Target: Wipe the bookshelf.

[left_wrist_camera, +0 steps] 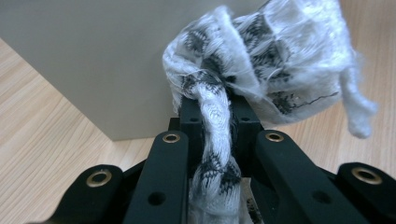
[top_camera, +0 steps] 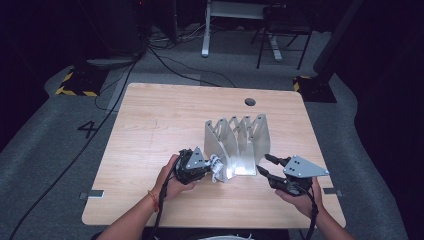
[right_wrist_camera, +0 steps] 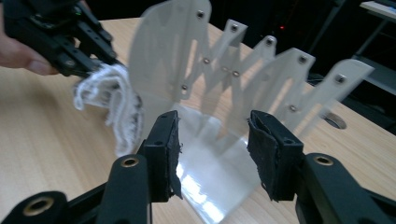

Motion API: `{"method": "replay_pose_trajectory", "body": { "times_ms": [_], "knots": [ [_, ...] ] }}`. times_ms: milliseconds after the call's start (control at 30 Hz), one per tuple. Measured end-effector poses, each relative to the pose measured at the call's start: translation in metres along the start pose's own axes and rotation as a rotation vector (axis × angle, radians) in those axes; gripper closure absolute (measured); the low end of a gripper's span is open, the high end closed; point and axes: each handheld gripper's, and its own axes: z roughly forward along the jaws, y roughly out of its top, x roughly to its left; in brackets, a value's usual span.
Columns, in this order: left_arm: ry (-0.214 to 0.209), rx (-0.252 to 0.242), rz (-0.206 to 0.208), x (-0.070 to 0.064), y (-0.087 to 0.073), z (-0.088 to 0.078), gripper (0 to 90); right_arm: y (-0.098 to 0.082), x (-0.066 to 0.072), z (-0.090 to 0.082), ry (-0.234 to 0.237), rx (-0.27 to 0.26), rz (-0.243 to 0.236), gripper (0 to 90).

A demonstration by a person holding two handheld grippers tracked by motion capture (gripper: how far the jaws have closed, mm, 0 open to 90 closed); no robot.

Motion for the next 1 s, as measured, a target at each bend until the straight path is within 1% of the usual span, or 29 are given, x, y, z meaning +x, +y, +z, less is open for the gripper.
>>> {"method": "replay_pose_trajectory", "body": {
  "times_ms": [33, 100, 167, 233, 367, 433, 467, 533, 567, 633, 667, 700, 800, 900, 967, 1000],
  "knots": [
    [-0.004, 0.003, 0.004, -0.001, 0.001, 0.001, 80.0, 0.001, 0.001, 0.003, 0.013, 0.005, -0.004, 53.8],
    [-0.008, 0.001, 0.017, -0.003, 0.005, 0.005, 80.0, 0.001, 0.003, 0.009, 0.021, 0.019, -0.003, 54.3],
    [-0.007, 0.005, 0.023, -0.004, 0.007, 0.006, 80.1, 0.001, 0.003, 0.018, 0.021, 0.038, -0.007, 55.1],
    [0.004, 0.003, 0.027, -0.003, 0.009, 0.004, 80.1, 0.002, 0.001, 0.029, 0.017, 0.054, 0.007, 55.6],
    [0.035, -0.046, 0.005, 0.004, 0.012, -0.006, 80.1, 0.005, 0.001, 0.046, -0.013, 0.074, 0.014, 55.2],
    [0.044, -0.077, -0.002, 0.006, 0.014, -0.011, 80.0, 0.007, 0.001, 0.053, -0.032, 0.077, 0.004, 53.5],
    [0.051, -0.09, 0.0, 0.007, 0.016, -0.014, 79.9, 0.008, 0.001, 0.056, -0.033, 0.079, 0.013, 53.0],
    [0.062, -0.117, 0.003, 0.009, 0.018, -0.02, 79.9, 0.01, 0.001, 0.061, -0.032, 0.084, 0.016, 52.1],
    [0.066, -0.134, 0.0, 0.009, 0.02, -0.022, 79.9, 0.011, 0.002, 0.063, -0.04, 0.079, 0.013, 52.1],
    [0.079, -0.149, 0.002, 0.01, 0.022, -0.026, 79.9, 0.016, 0.005, 0.066, -0.026, 0.068, -0.003, 52.4],
    [0.087, -0.156, 0.0, 0.01, 0.023, -0.028, 79.8, 0.018, 0.007, 0.067, -0.037, 0.067, -0.02, 52.5],
    [0.09, -0.166, -0.004, 0.011, 0.025, -0.03, 79.8, 0.019, 0.007, 0.069, -0.043, 0.063, -0.027, 53.4],
    [0.106, -0.181, 0.003, 0.012, 0.028, -0.034, 79.7, 0.023, 0.004, 0.073, -0.077, 0.063, -0.009, 54.1],
    [0.105, -0.201, -0.003, 0.014, 0.032, -0.038, 79.5, 0.025, 0.0, 0.076, -0.108, 0.063, -0.001, 55.1],
    [0.103, -0.219, 0.0, 0.015, 0.033, -0.039, 79.4, 0.026, -0.004, 0.081, -0.11, 0.088, 0.02, 54.9],
    [0.101, -0.218, 0.003, 0.014, 0.034, -0.039, 79.4, 0.026, -0.005, 0.086, -0.109, 0.105, 0.031, 54.7]
  ]
}}
